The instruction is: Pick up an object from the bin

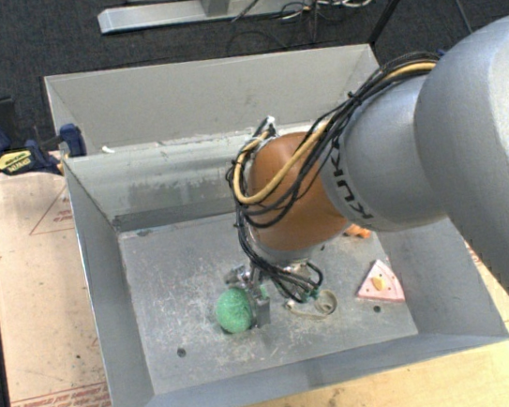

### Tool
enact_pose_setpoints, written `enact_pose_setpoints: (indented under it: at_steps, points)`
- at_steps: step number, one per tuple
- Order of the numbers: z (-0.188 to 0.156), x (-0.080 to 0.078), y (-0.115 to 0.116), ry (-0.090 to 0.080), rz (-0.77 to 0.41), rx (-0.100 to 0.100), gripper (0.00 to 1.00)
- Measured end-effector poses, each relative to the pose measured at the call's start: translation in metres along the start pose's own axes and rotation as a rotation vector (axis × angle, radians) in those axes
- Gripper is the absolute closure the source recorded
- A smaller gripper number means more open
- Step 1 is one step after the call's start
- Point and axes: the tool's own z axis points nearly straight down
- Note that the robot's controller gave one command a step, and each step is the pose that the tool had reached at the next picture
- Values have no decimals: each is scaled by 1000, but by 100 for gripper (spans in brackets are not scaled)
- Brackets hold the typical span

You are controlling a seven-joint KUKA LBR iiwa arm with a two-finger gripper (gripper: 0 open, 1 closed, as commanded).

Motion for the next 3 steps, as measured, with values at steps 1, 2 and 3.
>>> enact_pose_setpoints:
  at_steps: [1, 2, 3]
  points:
    - [0, 0, 0, 0, 0, 0, 100]
    - [0, 43, 16, 3, -221, -1, 100]
    - [0, 43, 16, 3, -221, -1, 100]
